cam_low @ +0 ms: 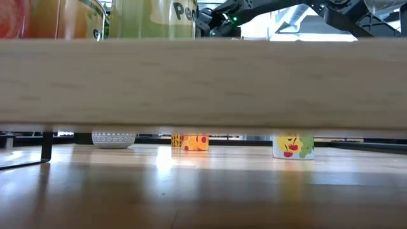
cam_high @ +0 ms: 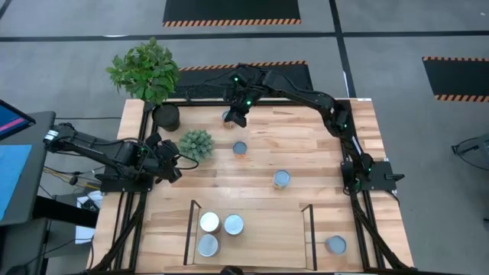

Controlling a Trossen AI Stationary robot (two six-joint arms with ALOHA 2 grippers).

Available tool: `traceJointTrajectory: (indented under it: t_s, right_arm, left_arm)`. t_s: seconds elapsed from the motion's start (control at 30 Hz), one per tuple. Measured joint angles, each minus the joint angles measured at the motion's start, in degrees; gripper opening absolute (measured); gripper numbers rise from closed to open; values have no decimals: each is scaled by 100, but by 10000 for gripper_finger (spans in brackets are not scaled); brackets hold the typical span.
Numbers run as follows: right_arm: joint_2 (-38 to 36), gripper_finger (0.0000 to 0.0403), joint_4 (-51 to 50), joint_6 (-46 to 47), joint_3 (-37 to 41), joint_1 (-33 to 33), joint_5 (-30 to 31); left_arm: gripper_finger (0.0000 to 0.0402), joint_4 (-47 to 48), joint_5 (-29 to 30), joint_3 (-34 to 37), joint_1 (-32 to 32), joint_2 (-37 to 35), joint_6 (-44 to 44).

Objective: Pick and place cans onto a shelf
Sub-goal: Move the can of black beans to the center

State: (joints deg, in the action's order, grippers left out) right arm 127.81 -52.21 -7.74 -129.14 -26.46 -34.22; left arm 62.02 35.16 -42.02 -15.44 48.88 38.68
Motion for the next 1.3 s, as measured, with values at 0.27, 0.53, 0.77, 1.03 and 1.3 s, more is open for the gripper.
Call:
traceJointTrajectory:
  t_s: [0.27, 0.53, 0.77, 1.03, 1.3]
  right_arm:
    - [0, 38, 2, 262, -111, -307, 9]
    - [-115, 38, -740, 669, -579, -302, -1042]
    - [-1408, 38, -2669, -97, -518, 16, -612]
    - [-2862, 38, -3415, 449, -514, 970, 1512]
    - [-3853, 38, -3489, 1195, -514, 2182, 3659]
  left_arm:
    - [80, 0, 1, 0, -2, 0, -50]
    - [80, -780, 834, 0, 1, 0, -783]
    - [80, -4689, 819, -10, 590, 0, -4217]
    - [58, -4989, -1404, -1340, 3066, 452, -4786]
    - [19, -2618, -3154, -4178, 4877, 3033, -4703]
